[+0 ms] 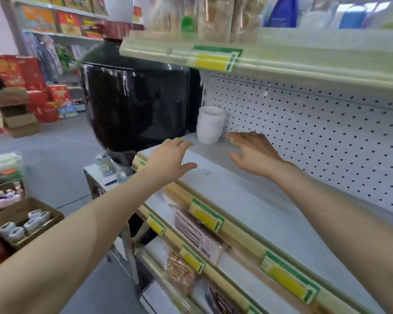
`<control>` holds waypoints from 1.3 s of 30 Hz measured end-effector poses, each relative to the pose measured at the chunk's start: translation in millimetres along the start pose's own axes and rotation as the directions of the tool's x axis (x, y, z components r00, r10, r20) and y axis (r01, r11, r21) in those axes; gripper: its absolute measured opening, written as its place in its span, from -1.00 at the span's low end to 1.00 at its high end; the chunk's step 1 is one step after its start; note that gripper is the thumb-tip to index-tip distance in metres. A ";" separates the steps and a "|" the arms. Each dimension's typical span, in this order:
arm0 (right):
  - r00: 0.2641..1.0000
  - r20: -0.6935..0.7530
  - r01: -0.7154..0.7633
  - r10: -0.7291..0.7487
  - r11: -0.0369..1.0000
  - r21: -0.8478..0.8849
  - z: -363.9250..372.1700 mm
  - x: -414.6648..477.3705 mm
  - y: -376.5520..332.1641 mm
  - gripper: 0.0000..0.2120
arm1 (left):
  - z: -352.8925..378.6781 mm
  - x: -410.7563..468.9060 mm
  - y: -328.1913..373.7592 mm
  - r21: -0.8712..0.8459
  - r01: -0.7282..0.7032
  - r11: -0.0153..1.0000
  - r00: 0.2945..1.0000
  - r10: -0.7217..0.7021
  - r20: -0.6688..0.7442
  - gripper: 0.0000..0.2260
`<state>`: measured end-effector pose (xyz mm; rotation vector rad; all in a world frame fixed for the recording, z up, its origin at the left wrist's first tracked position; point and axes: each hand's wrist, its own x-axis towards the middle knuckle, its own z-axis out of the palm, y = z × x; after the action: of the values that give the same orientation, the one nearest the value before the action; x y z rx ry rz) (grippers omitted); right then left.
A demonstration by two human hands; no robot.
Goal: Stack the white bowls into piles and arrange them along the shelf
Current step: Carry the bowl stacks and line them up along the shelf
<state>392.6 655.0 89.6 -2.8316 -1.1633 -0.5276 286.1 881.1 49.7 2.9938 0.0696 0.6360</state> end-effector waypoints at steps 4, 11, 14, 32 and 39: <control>0.998 -0.039 -0.055 0.055 0.998 0.002 17.0 42.1 6.8 -0.51 | 25.0 43.2 -27.7 -0.022 -0.024 0.999 1.000 0.024 -0.008 -0.37; 0.982 -0.066 -0.179 0.178 0.984 -0.016 36.0 120.9 21.4 -0.41 | 61.3 120.1 -59.9 -0.117 0.019 0.993 0.996 -0.009 0.083 -0.24; 0.968 -0.060 -0.242 0.244 0.970 0.033 42.4 149.1 24.3 -0.38 | 77.2 148.1 -70.8 -0.230 0.091 0.969 0.987 -0.058 0.147 -0.23; 0.886 0.135 -0.463 0.444 0.828 0.315 79.8 228.0 34.6 0.14 | 154.4 239.9 -82.5 -0.628 0.199 0.753 0.965 -0.037 0.261 -0.12; 0.878 0.086 -0.459 0.471 0.778 0.428 91.4 237.8 21.6 -0.08 | 158.7 240.9 -80.5 -0.653 0.173 0.737 0.979 -0.060 0.192 -0.19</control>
<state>592.0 814.9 82.3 -2.5518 -0.4485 -0.2260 568.4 965.0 -4.6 2.2959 0.0130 0.3051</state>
